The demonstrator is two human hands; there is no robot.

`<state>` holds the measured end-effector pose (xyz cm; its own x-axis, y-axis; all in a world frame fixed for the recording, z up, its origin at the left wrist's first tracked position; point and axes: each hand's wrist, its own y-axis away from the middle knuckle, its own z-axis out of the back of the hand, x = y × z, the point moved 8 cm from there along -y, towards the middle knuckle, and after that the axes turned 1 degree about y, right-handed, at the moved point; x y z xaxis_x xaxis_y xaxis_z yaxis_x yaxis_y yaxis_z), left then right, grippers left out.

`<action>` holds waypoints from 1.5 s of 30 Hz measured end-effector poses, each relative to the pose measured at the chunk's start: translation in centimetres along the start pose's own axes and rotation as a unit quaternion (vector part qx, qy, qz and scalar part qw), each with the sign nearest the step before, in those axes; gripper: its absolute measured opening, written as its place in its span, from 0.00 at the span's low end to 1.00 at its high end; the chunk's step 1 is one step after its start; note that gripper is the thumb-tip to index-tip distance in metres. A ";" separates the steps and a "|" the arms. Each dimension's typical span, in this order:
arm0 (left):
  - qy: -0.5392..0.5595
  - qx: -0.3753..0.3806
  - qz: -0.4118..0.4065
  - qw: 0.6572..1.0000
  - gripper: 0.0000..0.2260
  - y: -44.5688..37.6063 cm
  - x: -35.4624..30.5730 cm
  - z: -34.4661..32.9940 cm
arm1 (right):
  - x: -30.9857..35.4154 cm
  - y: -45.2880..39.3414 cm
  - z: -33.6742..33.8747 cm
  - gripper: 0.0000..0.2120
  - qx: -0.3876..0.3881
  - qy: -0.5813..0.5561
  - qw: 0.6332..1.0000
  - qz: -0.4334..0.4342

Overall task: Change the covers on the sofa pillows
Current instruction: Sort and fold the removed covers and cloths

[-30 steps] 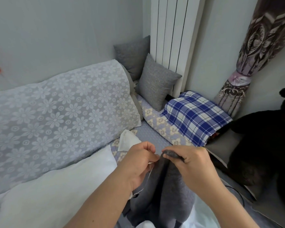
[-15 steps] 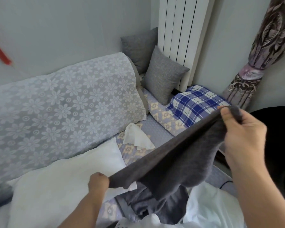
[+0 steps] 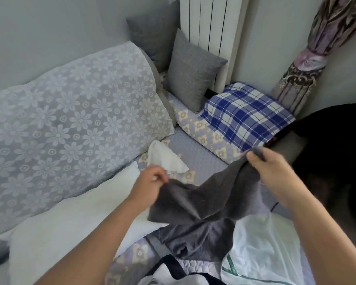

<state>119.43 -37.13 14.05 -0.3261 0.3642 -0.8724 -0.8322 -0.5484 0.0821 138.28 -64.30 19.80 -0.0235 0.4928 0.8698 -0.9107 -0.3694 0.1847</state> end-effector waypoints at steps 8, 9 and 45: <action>0.249 0.218 0.042 0.943 0.11 0.2 -3.7 -9.0 | -3.4 2.7 -13.0 0.14 0.237 -0.037 0.971 0.004; 0.274 0.221 0.072 0.933 0.09 -0.2 -2.0 -9.1 | -4.3 2.0 -13.1 0.11 0.212 -0.029 0.977 -0.008; 0.525 0.073 0.251 0.810 0.14 -15.7 11.2 4.9 | -4.7 1.5 -11.9 0.14 -0.132 0.093 0.982 -0.099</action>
<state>126.68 -20.74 5.35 -0.1426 -0.7606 -0.6334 -0.7821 -0.3056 0.5430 132.07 -57.82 10.51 0.1111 0.6793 0.7254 -0.9797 -0.0477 0.1948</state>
